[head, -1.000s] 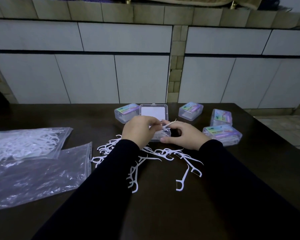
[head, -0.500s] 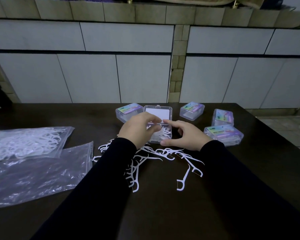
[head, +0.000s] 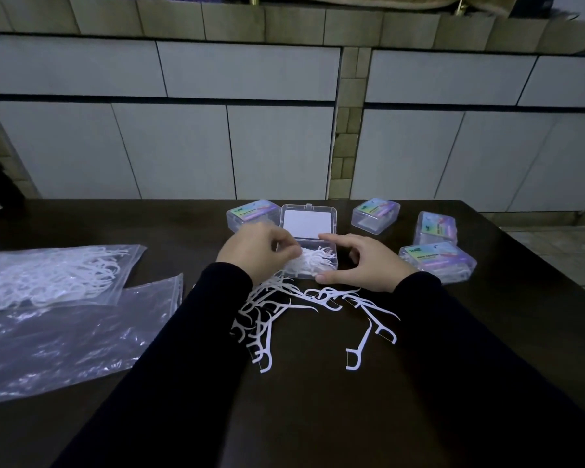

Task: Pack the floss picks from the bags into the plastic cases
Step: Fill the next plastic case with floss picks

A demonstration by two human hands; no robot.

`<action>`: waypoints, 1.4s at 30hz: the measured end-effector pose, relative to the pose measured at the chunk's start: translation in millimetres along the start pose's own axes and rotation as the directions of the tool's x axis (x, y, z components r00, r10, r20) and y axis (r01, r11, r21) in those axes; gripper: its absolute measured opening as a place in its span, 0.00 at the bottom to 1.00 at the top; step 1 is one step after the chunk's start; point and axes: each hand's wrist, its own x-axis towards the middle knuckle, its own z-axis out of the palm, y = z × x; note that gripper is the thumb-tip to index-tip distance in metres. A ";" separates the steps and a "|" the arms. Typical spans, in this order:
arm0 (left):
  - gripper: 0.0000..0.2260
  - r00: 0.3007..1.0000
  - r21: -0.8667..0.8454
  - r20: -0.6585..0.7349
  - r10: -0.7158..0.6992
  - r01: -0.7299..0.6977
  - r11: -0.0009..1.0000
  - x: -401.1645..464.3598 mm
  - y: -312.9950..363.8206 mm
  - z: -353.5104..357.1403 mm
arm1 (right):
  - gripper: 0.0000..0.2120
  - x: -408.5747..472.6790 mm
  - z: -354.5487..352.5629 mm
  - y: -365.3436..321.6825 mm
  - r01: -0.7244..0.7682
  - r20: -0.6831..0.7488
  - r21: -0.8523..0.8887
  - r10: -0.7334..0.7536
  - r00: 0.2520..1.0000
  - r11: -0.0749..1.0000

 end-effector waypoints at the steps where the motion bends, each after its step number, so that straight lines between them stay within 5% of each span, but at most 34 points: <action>1: 0.06 1.000 -0.004 0.008 -0.006 0.006 1.000 -0.9 2.1 2.6 | 0.40 0.1 0.3 -0.2 -0.003 0.001 0.000 0.003 1.000 1.000; 8: 0.07 0.996 -0.017 -0.017 -0.088 0.088 0.996 5.2 17.7 16.0 | 0.40 -0.6 1.3 1.6 -0.008 0.000 0.002 0.008 1.000 1.000; 18: 0.12 0.995 0.087 0.085 0.051 -0.059 0.995 2.0 14.0 8.1 | 0.41 -6.0 -7.5 -12.0 -0.086 0.030 -0.167 0.093 0.995 0.982; 21: 0.10 0.997 0.070 0.025 0.071 -0.073 0.995 0.2 15.1 -1.8 | 0.41 -11.3 -15.6 -26.5 -0.150 -0.061 -0.333 0.138 0.989 0.931; 23: 0.07 0.998 0.027 -0.016 0.053 -0.052 0.998 -2.1 14.9 -14.8 | 0.32 -16.1 -20.4 -37.9 -0.157 -0.180 -0.342 0.099 0.979 0.927; 26: 0.04 0.998 0.075 0.053 -0.035 0.031 0.997 -7.0 8.9 -34.6 | 0.17 -25.2 -23.4 -54.8 -0.091 -0.176 -0.276 0.043 0.984 0.957; 30: 0.17 0.916 0.210 0.320 -0.240 0.178 0.961 -13.5 0.4 -46.1 | 0.11 -33.1 -8.2 -72.8 0.059 0.027 -0.204 -0.055 0.998 0.977; 36: 0.25 0.852 0.287 0.376 -0.363 0.266 0.920 -17.5 -1.9 -61.5 | 0.21 -30.2 28.4 -86.8 0.310 0.045 -0.345 -0.315 0.948 0.886; 42: 0.21 0.791 0.347 0.404 -0.460 0.332 0.877 -20.2 -5.7 -65.9 | 0.19 -26.1 38.3 -92.8 0.340 0.070 -0.485 -0.352 0.933 0.805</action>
